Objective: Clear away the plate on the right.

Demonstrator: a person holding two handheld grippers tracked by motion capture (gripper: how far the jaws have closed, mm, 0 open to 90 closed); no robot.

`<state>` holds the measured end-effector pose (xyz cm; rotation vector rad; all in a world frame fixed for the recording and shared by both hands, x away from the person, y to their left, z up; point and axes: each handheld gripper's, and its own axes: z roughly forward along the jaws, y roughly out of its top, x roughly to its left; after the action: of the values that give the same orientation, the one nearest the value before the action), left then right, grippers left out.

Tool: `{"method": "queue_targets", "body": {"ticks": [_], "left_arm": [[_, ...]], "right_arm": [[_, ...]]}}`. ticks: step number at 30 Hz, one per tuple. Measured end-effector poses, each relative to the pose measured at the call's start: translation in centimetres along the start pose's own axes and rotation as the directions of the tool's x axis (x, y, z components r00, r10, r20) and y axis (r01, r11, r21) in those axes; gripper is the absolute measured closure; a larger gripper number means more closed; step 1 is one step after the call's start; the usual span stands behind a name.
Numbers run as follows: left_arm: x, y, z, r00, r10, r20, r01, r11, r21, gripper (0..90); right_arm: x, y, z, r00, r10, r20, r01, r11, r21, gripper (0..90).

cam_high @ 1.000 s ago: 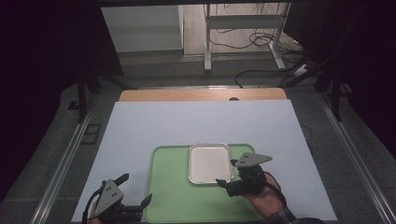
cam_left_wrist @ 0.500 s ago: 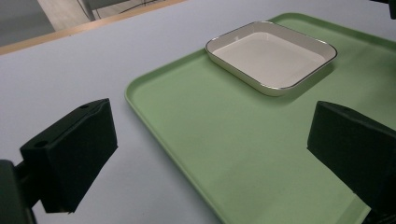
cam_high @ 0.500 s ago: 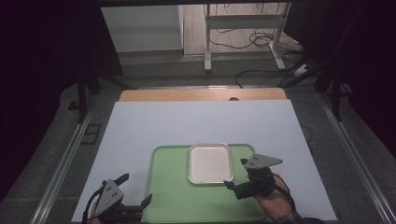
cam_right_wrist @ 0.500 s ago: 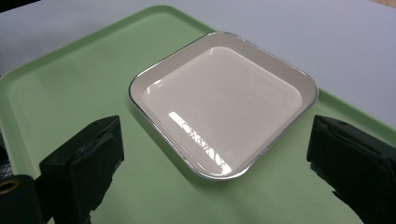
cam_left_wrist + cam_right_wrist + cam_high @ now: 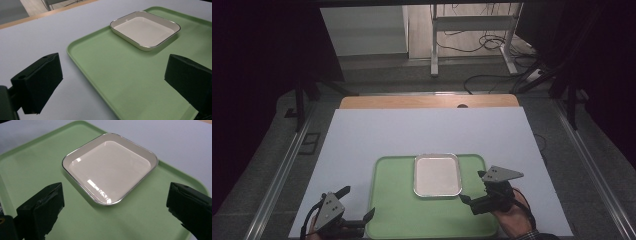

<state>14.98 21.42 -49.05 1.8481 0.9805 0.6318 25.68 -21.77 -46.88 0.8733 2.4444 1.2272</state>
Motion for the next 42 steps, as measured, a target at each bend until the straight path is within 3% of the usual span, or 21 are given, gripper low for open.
{"method": "queue_targets", "body": {"ticks": [7, 20, 30, 42], "left_arm": [[0.0, 0.0, 0.0, 1.0, 0.002, -0.001, -0.002, 1.0, 0.0, 1.3], [0.0, 0.0, 0.0, 1.0, 0.001, 0.0, -0.001, 1.0, 0.001, 1.3], [0.0, -0.1, 0.0, 1.0, 0.0, -0.001, 0.0, 1.0, 0.001, 1.3], [0.0, -0.1, 0.1, 1.0, 0.0, -0.001, 0.0, 1.0, 0.005, 1.3]], "right_arm": [[-0.6, -0.5, -0.8, 0.9995, 0.028, 0.011, -0.028, 1.0, 0.005, 1.0], [-1.1, -1.0, -2.1, 0.9985, 0.007, 0.054, -0.007, 1.0, 0.007, 0.4], [-1.4, -1.5, -3.0, 0.9979, 0.033, 0.056, -0.033, 0.999, -0.003, 0.0], [-2.1, -2.4, -4.7, 0.9927, 0.073, 0.096, -0.07, 0.997, -0.04, 0.0]]}}
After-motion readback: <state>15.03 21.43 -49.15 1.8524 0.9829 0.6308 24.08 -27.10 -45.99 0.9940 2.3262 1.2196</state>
